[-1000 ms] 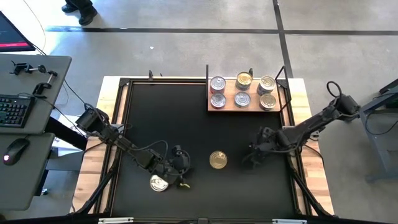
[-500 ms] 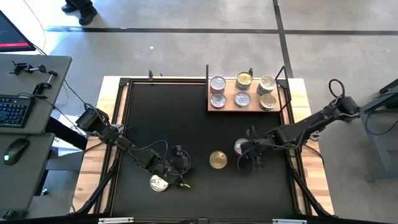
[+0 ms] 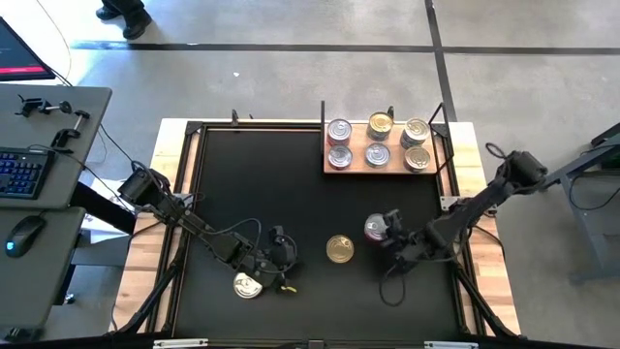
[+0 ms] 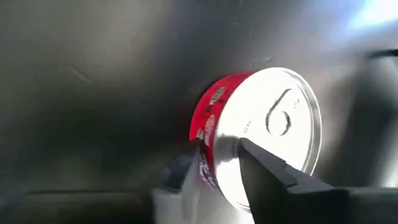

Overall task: Stack canned seafood by type on shelf
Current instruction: Stack the red tuna can on top of the bottom red tuna can on the shelf

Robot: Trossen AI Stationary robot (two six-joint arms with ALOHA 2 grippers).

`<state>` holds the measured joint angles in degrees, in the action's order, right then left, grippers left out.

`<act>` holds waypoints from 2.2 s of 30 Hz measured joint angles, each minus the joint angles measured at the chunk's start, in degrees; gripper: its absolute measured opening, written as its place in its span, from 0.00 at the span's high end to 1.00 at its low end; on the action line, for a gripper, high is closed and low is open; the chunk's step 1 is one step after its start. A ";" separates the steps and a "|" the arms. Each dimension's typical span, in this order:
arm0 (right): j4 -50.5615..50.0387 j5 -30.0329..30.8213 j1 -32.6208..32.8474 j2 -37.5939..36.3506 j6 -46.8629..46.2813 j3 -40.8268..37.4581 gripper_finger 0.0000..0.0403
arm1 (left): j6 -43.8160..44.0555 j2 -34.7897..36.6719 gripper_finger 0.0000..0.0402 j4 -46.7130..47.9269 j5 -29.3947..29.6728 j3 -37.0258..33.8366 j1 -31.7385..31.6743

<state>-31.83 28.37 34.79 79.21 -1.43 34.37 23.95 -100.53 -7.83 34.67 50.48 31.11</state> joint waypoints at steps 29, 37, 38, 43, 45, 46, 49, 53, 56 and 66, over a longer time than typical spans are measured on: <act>17.03 -12.86 -18.34 4.47 2.01 8.79 1.00 | -52.78 -6.27 0.56 -21.49 -0.87 0.42 -10.97; 23.75 -20.42 -23.07 4.44 2.96 10.31 1.00 | -54.69 -13.63 0.46 -23.38 1.95 3.68 -13.36; 24.24 -21.12 -23.57 4.44 2.98 10.41 1.00 | -54.69 -14.36 0.45 -23.27 2.06 4.12 -13.70; 26.88 -23.64 -24.99 4.44 3.00 10.64 1.00 | -53.60 -16.56 0.45 -23.36 3.39 5.41 -15.05; 27.09 -24.37 -25.08 4.44 3.00 10.64 1.00 | -52.57 -16.87 0.45 -23.50 3.52 5.87 -15.52; 27.21 -24.44 -25.08 4.44 3.00 10.64 1.00 | -52.04 -16.87 0.45 -23.52 3.37 5.90 -15.76; 27.20 -24.51 -25.08 4.44 3.00 10.64 1.00 | -50.14 -16.87 0.45 -23.72 2.56 5.90 -16.25; 24.97 -22.70 -25.08 3.68 2.98 10.64 1.00 | -49.25 -16.87 0.45 -23.63 1.82 5.90 -16.50; 19.80 -21.04 -25.06 1.60 2.66 10.64 1.00 | -49.03 -16.87 0.45 -23.46 0.81 5.90 -16.41; 2.96 -21.34 -23.07 -2.16 10.94 8.77 0.67 | -47.78 -16.85 0.53 -16.50 -9.39 11.45 -19.37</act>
<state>-28.87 7.03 11.72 77.05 9.51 43.14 -23.83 -117.38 -24.33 25.27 61.93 11.74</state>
